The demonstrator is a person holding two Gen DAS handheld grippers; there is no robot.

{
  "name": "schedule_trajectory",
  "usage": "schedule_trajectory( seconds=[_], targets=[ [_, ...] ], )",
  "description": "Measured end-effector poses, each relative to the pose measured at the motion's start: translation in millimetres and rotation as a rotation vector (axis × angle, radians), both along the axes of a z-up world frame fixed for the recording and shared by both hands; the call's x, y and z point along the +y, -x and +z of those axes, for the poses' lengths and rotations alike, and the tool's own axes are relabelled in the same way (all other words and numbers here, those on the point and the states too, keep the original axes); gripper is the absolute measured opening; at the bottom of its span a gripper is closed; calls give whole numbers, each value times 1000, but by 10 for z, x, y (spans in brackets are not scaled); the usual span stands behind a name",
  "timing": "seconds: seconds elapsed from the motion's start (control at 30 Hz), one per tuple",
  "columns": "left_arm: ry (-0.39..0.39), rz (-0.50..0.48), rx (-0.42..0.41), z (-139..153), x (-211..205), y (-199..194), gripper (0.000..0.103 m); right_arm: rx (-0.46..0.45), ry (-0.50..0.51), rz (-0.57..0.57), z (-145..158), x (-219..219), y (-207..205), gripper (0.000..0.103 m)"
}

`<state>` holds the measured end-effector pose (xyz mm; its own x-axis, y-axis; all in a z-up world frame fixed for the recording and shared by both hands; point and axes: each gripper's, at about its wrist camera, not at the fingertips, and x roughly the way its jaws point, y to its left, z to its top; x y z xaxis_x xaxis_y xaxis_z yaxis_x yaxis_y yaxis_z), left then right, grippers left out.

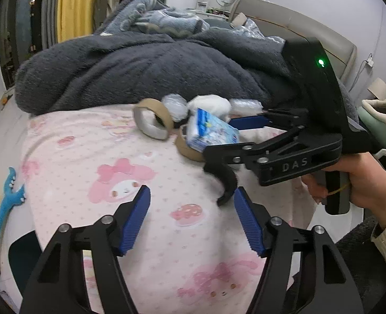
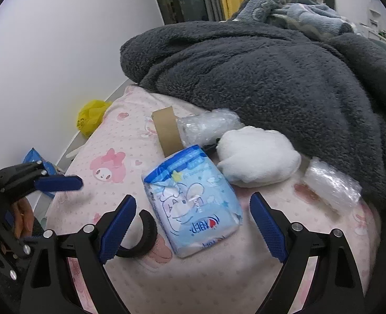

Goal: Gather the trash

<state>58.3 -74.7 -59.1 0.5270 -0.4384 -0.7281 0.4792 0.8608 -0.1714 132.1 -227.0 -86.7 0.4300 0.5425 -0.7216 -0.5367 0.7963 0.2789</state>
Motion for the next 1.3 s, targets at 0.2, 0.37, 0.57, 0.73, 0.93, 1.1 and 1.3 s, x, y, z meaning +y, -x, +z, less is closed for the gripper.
schedule_trajectory(
  seconds=[0.2,0.37,0.57,0.73,0.93,1.1,1.3],
  targets=[
    [-10,-39,18,-75,-149,5,65,11,6,7,-42,30,-28,76],
    [-11,-52,26,-115,-212,-9,62,17,-1,2,-40,5,-41,69],
    [-1,-48,19,-151,-281,-48,61,31,-42,-6,-18,-82,-31,67],
    [6,-54,0,-141,-366,-62,57,48,-102,-25,10,-212,-34,66],
    [-8,-51,-3,-195,-483,-111,51,64,-163,-52,58,-323,-39,66],
    [-6,-38,9,-243,-548,-181,47,79,-175,-70,45,-366,-55,66],
    [-20,-18,19,-289,-594,-238,38,78,-203,-95,63,-468,-50,66]
  ],
)
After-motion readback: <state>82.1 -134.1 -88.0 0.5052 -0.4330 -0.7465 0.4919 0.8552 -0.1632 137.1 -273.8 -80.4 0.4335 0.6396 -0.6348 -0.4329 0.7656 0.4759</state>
